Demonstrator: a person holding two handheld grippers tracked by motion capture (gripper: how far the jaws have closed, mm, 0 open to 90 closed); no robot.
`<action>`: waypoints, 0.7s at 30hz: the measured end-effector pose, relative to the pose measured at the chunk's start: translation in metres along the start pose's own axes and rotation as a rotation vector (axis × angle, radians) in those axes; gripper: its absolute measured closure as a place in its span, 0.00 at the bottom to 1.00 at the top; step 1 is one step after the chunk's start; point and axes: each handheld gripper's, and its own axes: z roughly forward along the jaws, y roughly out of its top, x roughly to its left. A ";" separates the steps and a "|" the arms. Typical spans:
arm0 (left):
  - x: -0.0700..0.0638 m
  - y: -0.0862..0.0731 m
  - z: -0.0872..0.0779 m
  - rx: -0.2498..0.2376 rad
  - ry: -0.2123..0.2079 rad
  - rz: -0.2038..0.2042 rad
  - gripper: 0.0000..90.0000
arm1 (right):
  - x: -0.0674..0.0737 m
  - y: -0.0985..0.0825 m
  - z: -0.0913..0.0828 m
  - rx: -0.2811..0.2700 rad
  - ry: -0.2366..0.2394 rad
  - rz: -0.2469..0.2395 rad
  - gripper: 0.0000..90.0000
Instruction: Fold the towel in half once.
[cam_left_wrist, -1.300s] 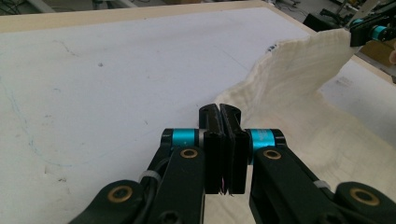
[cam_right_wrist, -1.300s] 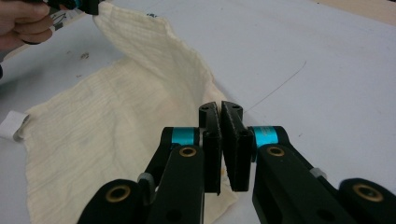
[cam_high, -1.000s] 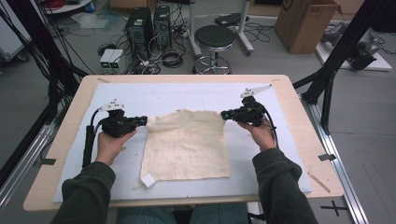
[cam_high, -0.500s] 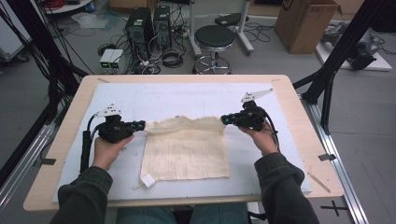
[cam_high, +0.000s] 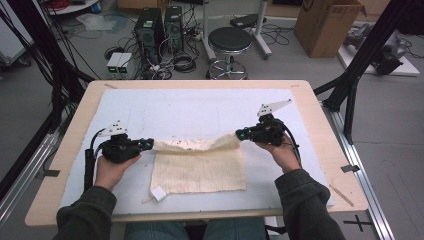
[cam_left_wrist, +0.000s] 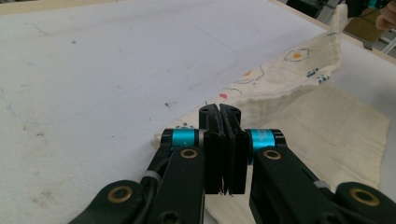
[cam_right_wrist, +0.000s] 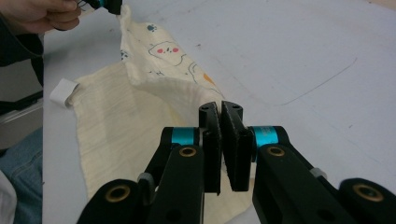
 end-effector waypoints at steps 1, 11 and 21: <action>-0.001 -0.001 -0.001 0.002 0.000 0.004 0.97 | 0.001 -0.001 0.000 -0.004 -0.002 -0.004 0.96; -0.011 -0.010 -0.009 0.018 -0.017 0.035 0.97 | 0.006 -0.020 0.001 0.013 0.010 0.013 0.96; -0.023 -0.021 -0.014 0.053 -0.036 0.065 0.97 | 0.017 -0.038 -0.002 0.007 0.006 0.004 0.96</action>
